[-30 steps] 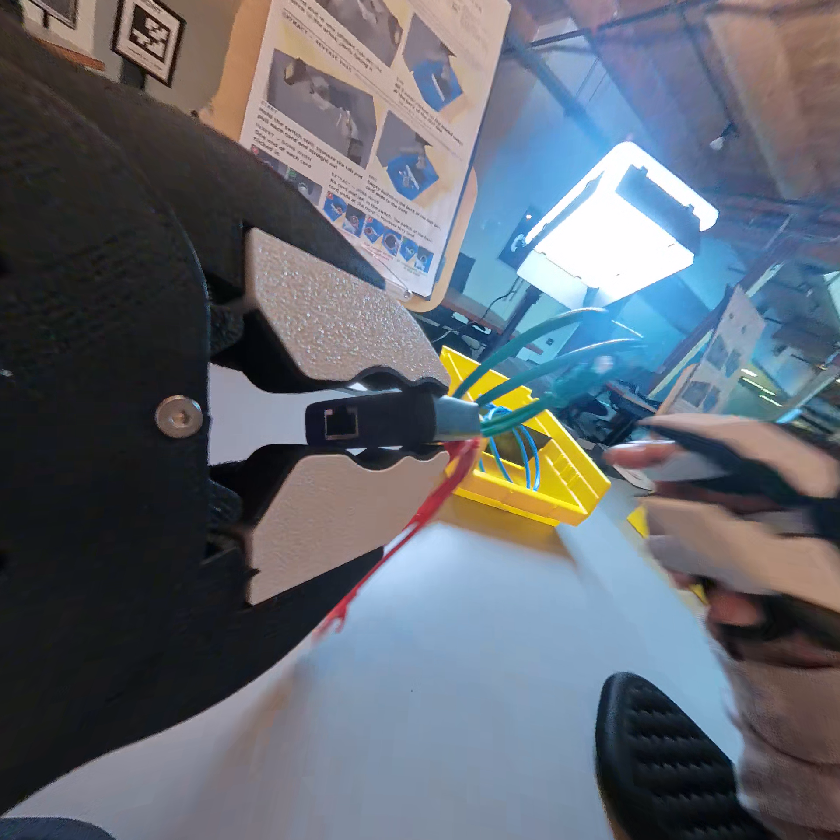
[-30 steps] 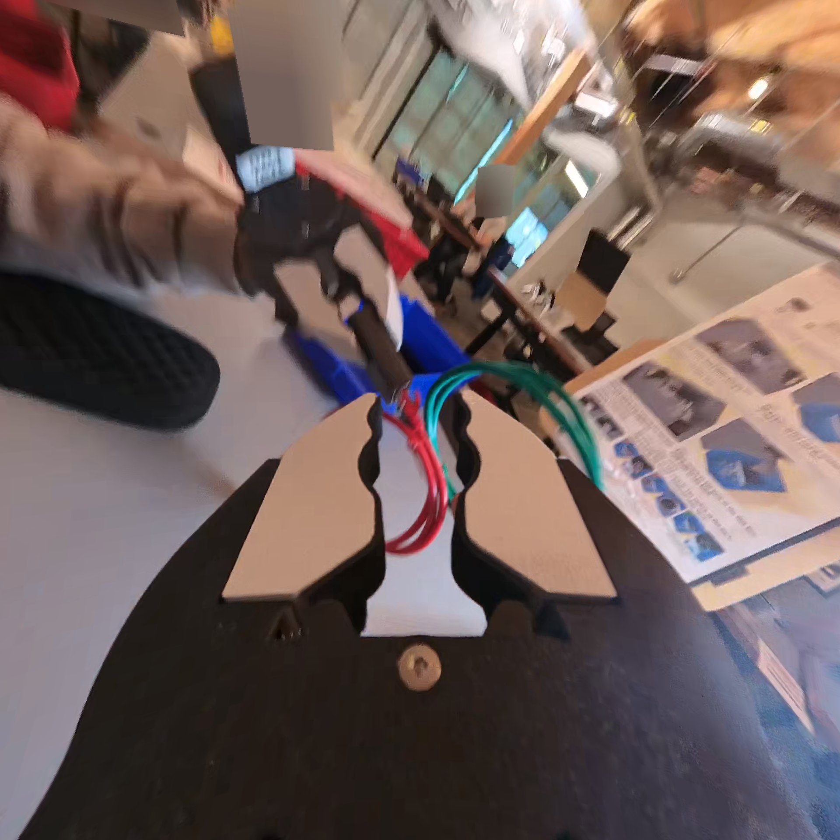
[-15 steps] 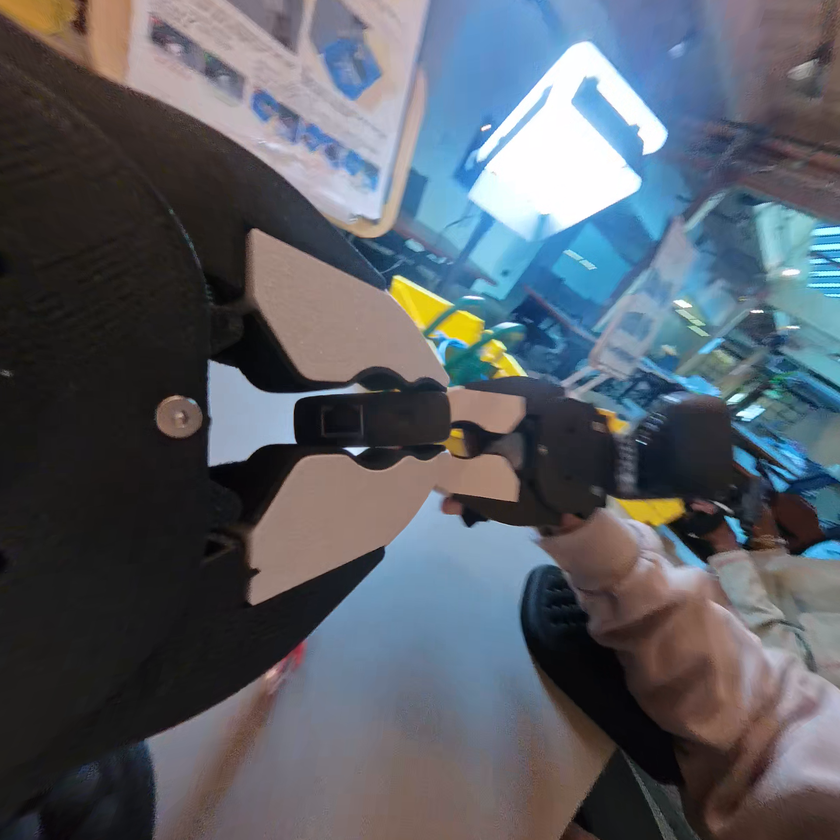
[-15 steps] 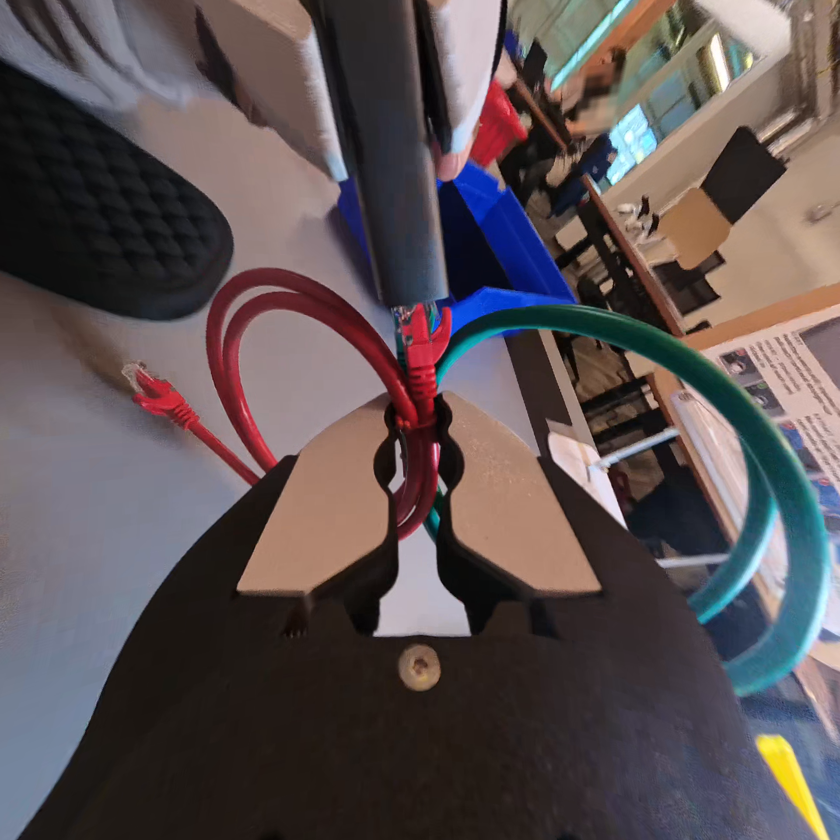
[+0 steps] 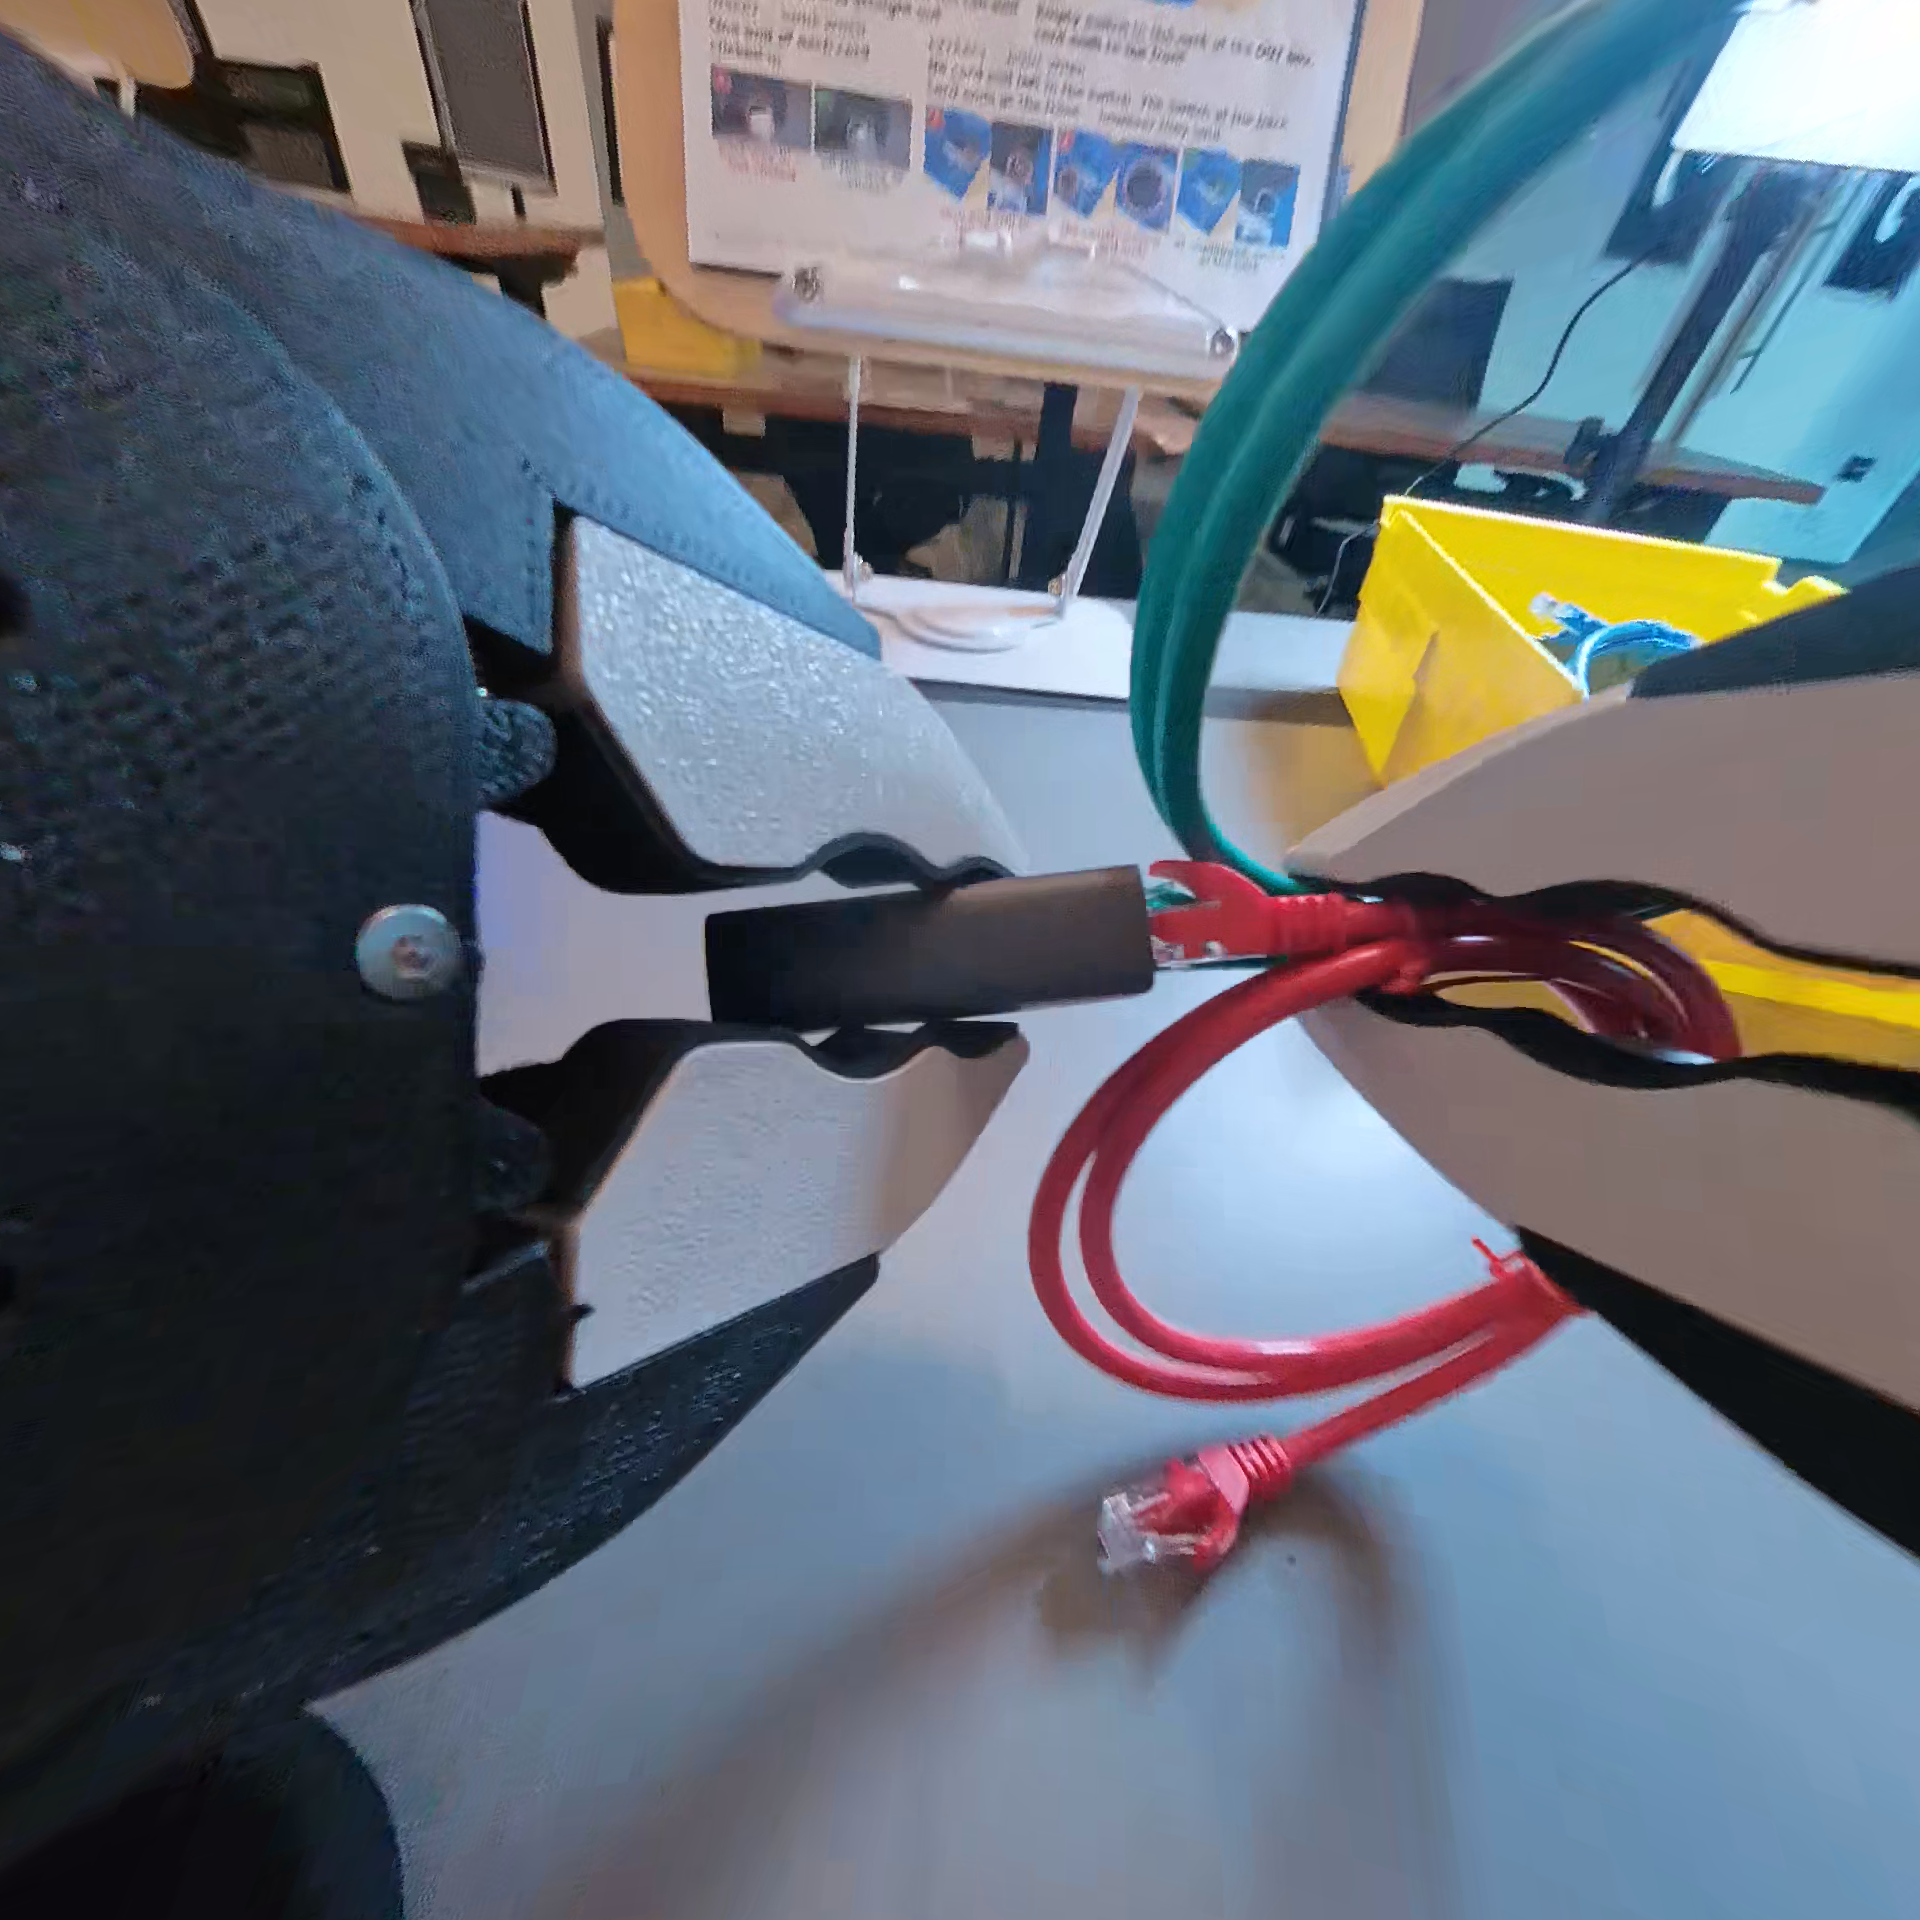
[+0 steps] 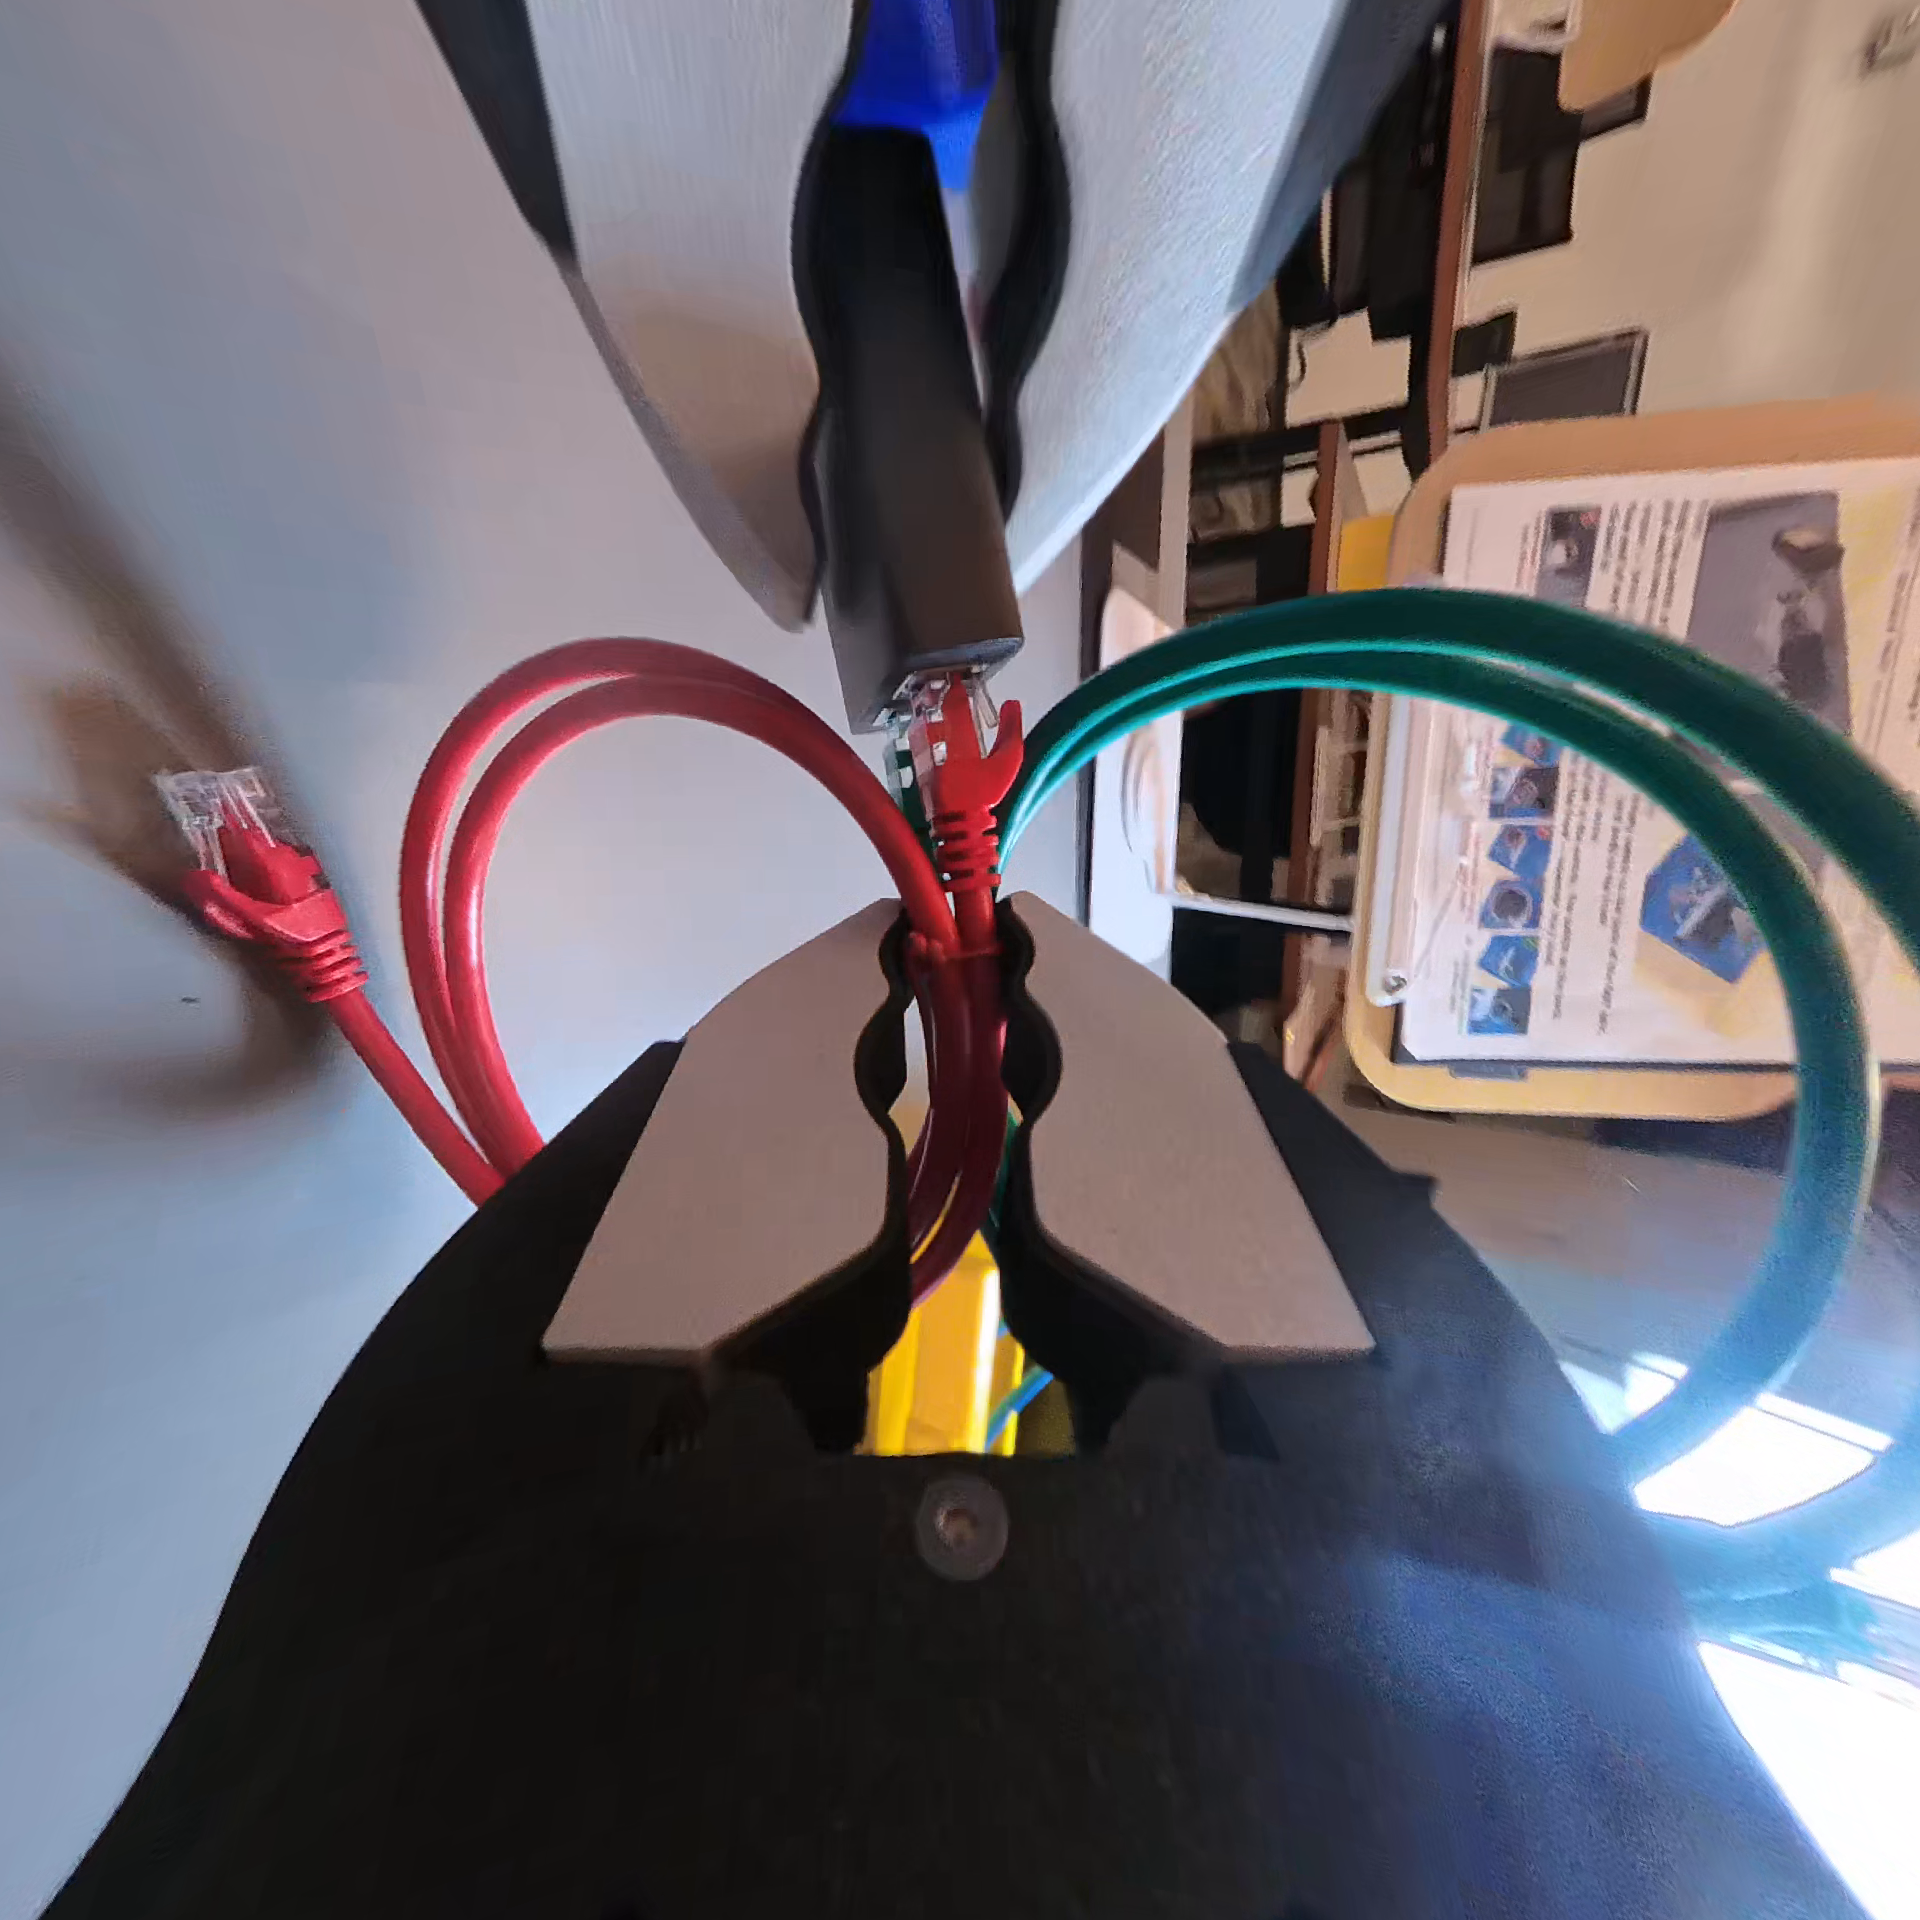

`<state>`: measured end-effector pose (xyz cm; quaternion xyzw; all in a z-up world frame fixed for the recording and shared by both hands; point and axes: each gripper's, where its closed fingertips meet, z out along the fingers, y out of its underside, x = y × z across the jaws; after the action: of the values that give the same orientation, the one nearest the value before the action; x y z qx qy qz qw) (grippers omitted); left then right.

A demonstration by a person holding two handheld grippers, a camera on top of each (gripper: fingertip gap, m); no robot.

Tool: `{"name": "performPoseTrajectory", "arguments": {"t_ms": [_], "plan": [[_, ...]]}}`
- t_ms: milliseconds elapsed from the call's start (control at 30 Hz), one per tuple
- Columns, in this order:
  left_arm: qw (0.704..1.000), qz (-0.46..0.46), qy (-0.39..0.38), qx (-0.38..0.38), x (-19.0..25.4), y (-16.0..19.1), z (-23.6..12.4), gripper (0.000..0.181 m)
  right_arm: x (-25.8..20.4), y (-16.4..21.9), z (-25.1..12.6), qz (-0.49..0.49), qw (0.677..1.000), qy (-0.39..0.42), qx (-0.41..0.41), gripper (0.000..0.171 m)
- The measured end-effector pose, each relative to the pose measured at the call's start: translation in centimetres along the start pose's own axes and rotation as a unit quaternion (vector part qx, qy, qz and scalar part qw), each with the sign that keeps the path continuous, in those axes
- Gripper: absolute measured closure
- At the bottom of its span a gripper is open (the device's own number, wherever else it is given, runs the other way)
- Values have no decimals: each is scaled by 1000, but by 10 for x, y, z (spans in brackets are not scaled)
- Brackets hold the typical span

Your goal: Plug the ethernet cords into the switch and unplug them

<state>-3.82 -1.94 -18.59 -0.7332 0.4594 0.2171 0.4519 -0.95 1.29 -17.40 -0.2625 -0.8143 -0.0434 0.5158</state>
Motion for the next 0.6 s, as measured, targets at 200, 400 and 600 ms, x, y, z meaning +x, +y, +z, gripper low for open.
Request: {"name": "performPoseTrajectory", "arguments": {"t_ms": [200, 400, 600], "plan": [[998, -50, 28, 29, 3, 0, -5, 160, -6, -15, -19, 86, 979, -63, 172, 147], [990, -118, 77, 28, 17, 1, 2, 160, -5, -35, -45, 190, 930, -143, 279, 146], [994, -74, 80, 1, 31, -4, 5, 160, -25, -32, -19, 152, 954, -144, 216, 157]]}}
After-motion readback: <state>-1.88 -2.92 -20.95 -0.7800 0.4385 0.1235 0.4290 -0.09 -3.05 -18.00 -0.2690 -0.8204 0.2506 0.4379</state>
